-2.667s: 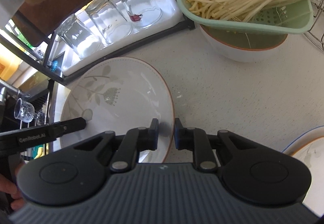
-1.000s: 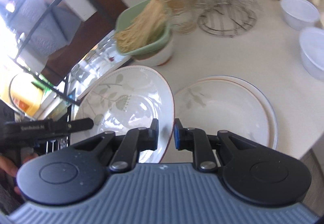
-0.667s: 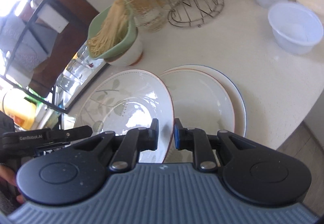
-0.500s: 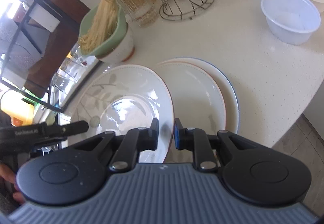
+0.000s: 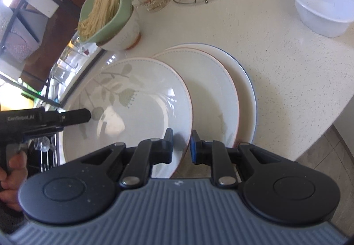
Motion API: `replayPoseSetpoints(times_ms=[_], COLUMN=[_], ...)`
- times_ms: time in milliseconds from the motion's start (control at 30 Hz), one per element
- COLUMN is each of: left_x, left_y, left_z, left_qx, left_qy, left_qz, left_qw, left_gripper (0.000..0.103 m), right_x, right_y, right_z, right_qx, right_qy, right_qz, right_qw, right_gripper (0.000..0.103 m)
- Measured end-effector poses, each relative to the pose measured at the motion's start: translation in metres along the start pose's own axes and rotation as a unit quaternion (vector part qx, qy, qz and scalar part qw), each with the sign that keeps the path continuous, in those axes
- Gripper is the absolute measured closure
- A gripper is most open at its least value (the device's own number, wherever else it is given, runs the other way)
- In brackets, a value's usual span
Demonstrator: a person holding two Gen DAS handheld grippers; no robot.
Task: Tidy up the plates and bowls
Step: 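Lower the leaf plate onto the plate stack and open both grippers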
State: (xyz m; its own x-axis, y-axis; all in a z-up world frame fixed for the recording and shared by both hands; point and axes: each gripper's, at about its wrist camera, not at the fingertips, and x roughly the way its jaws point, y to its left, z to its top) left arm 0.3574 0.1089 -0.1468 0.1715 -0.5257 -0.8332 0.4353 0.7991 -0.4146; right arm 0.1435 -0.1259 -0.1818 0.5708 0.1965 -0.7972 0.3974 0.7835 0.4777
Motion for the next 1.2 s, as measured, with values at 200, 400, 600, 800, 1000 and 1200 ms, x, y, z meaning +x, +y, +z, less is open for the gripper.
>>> replayPoseSetpoints(times_ms=[200, 400, 600, 800, 1000, 1200], left_x=[0.007, 0.014, 0.023, 0.027, 0.027, 0.030], left_y=[-0.022, -0.037, -0.048, -0.059, -0.067, -0.069], left_z=[-0.009, -0.017, -0.021, -0.026, -0.029, -0.031], left_qx=[-0.002, -0.034, -0.058, -0.090, -0.106, -0.127], left_qy=[-0.011, -0.012, -0.006, -0.006, -0.011, -0.013], left_qz=[0.055, 0.109, 0.149, 0.174, 0.192, 0.200], left_qw=[0.9984, 0.9934, 0.9871, 0.9806, 0.9756, 0.9714], left_gripper=[0.079, 0.079, 0.079, 0.079, 0.078, 0.078], right_x=[0.007, 0.009, 0.008, 0.005, 0.001, -0.003], right_y=[-0.012, -0.014, -0.012, -0.003, -0.002, -0.006], right_z=[0.016, 0.032, 0.041, 0.047, 0.050, 0.056], right_qx=[-0.033, -0.091, -0.151, -0.234, -0.265, -0.273], right_qy=[0.030, 0.055, 0.064, 0.067, 0.062, 0.064], right_qz=[0.013, 0.022, 0.016, -0.008, -0.008, 0.005], right_qw=[0.999, 0.994, 0.986, 0.970, 0.962, 0.960], right_gripper=[0.084, 0.084, 0.084, 0.085, 0.085, 0.086])
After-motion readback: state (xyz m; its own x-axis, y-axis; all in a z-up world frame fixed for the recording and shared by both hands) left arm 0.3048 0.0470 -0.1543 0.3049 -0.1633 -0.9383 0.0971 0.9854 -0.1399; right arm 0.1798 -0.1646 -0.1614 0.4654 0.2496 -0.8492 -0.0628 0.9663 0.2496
